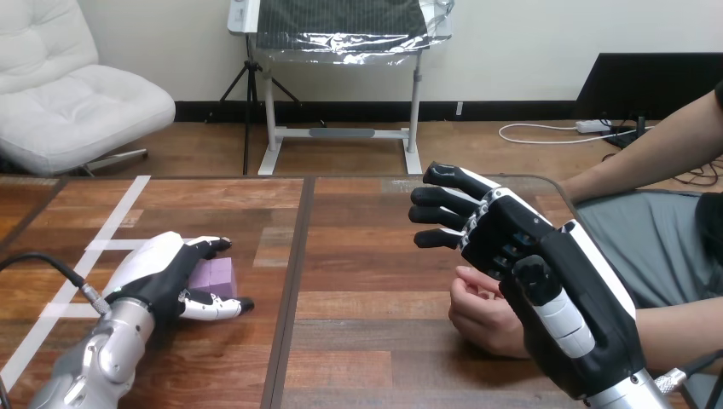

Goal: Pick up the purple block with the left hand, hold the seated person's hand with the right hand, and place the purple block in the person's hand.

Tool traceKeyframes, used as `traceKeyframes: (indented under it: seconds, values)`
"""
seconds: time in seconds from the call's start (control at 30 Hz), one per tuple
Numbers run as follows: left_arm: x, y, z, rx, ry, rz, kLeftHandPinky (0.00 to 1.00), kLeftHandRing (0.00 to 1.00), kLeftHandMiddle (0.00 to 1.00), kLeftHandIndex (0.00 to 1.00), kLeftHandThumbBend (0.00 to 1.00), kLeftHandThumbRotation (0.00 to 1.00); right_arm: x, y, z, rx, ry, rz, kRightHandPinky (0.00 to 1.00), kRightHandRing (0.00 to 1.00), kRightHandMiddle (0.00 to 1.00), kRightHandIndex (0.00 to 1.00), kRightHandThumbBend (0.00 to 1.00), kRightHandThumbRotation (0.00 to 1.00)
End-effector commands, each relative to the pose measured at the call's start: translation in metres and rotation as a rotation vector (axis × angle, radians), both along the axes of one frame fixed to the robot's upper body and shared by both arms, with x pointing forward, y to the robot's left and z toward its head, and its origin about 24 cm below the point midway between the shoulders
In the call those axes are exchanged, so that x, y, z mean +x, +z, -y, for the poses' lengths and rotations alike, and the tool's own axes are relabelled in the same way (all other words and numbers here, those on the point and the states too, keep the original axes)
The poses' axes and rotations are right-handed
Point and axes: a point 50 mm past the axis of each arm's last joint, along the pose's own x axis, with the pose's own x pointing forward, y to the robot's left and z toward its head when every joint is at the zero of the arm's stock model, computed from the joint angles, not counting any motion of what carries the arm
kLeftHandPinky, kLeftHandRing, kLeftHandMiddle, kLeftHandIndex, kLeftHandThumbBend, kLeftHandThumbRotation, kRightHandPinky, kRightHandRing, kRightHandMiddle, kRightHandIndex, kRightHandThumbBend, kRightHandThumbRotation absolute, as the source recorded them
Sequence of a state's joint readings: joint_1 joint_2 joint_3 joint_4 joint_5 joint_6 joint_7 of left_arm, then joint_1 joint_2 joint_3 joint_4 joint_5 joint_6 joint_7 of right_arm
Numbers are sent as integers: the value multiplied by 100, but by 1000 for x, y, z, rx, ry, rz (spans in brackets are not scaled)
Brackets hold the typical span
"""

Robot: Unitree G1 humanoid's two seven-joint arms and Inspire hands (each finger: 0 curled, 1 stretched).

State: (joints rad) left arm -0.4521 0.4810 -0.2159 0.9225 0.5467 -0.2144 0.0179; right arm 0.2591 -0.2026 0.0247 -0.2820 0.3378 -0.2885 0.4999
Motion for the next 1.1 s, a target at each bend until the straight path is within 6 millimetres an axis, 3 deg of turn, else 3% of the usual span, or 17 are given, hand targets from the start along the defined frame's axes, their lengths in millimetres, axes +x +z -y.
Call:
traceKeyframes:
  seconds: [0.0,0.67,1.07]
  values:
    - [24,27,8,1,-13,77,85,85,85,84,76,30,6,25,-1,6,9,125,74,80,81,84,96,78]
    - [28,27,10,73,-10,18,73,81,81,80,75,24,6,25,-1,9,12,124,75,81,82,84,96,78]
    - [28,27,11,91,-4,38,66,73,75,73,72,11,6,25,0,2,4,130,75,81,81,84,97,79]
